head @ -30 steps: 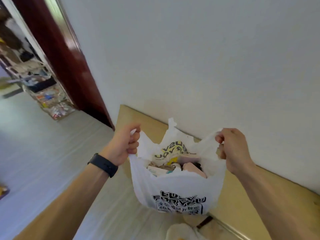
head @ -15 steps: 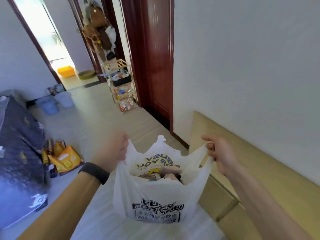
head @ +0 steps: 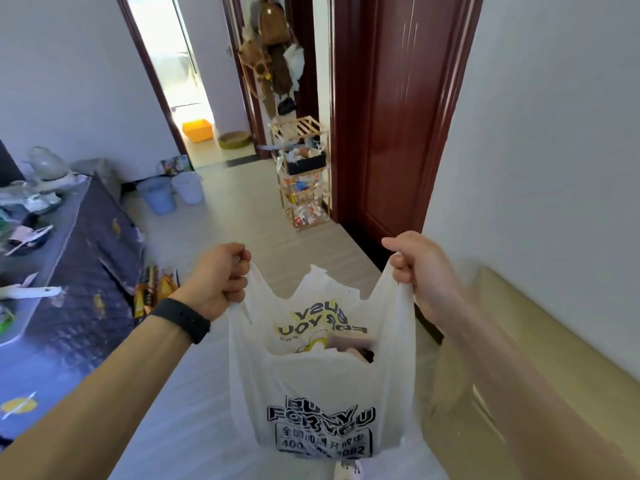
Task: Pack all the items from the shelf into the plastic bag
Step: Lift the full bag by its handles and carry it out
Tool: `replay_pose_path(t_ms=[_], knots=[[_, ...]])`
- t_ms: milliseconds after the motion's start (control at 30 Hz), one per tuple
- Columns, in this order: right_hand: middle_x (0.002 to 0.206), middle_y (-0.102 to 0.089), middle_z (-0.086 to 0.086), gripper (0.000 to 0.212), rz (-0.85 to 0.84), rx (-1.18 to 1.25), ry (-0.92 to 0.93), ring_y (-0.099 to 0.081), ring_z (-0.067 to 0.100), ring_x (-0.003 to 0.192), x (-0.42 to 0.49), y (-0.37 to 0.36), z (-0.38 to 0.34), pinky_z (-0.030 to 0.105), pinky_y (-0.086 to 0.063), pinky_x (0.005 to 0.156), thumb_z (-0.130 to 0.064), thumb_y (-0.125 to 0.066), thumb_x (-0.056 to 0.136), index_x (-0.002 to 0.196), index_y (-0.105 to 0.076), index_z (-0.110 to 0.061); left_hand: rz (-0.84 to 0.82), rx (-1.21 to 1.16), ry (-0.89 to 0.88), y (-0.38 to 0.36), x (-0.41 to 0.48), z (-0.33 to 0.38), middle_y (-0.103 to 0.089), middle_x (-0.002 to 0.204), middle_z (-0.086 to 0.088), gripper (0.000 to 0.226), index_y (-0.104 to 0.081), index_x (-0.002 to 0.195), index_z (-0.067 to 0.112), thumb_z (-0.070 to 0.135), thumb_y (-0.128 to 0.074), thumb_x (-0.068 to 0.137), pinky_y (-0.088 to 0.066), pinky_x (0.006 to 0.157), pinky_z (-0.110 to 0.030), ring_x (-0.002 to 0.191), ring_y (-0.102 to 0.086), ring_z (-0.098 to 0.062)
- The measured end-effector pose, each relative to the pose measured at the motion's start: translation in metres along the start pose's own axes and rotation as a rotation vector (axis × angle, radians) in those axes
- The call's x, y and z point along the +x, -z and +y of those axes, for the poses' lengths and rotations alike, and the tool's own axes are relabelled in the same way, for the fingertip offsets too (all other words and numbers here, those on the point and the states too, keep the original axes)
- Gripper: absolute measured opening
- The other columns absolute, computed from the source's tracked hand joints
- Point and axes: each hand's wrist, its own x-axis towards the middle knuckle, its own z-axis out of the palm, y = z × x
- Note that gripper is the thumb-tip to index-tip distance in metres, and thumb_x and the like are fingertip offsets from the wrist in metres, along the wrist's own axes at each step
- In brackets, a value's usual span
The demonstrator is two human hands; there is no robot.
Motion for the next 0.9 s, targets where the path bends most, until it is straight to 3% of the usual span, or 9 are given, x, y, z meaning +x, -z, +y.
replay_pose_path(t_ms=[133, 400, 667, 900], knots=[[0.056, -0.033, -0.005, 0.038, -0.023, -0.002, 0.020, -0.024, 0.012, 0.048, 0.095, -0.026, -0.016, 0.031, -0.024, 0.056, -0.018, -0.064, 0.090, 0.060, -0.040, -0.021, 0.018, -0.013, 0.044, 0.007, 0.084, 0.046, -0.023, 0.041, 0.009, 0.029, -0.042, 0.069, 0.019, 0.028, -0.040, 0.097, -0.011, 0.037, -0.016, 0.026, -0.015, -0.007], [0.059, -0.029, -0.002, 0.037, 0.025, -0.029, 0.006, -0.022, 0.012, 0.049, 0.279, -0.086, -0.039, 0.032, -0.025, 0.056, -0.018, -0.064, 0.088, 0.059, -0.042, -0.022, 0.032, -0.064, 0.080, 0.033, 0.251, 0.123, -0.021, 0.041, 0.008, 0.031, -0.041, 0.066, 0.019, 0.031, -0.048, 0.094, -0.011, 0.039, -0.019, 0.029, -0.014, -0.009], [0.061, -0.024, -0.002, 0.040, 0.152, -0.036, -0.012, -0.019, 0.010, 0.051, 0.482, -0.168, -0.047, 0.022, -0.022, 0.046, -0.020, -0.064, 0.088, 0.063, -0.033, -0.024, -0.043, 0.022, 0.100, 0.064, 0.457, 0.225, -0.019, 0.044, 0.008, 0.032, -0.038, 0.065, 0.022, 0.031, -0.052, 0.092, -0.009, 0.042, -0.023, 0.032, -0.013, -0.010], [0.059, -0.027, -0.006, 0.033, 0.223, 0.021, -0.019, -0.020, 0.009, 0.048, 0.635, -0.227, -0.074, 0.030, -0.021, 0.058, -0.023, -0.066, 0.086, 0.067, -0.039, -0.024, -0.126, 0.140, 0.059, 0.065, 0.616, 0.339, -0.020, 0.045, 0.008, 0.034, -0.035, 0.065, 0.023, 0.030, -0.050, 0.094, -0.010, 0.043, -0.024, 0.035, -0.012, -0.010]])
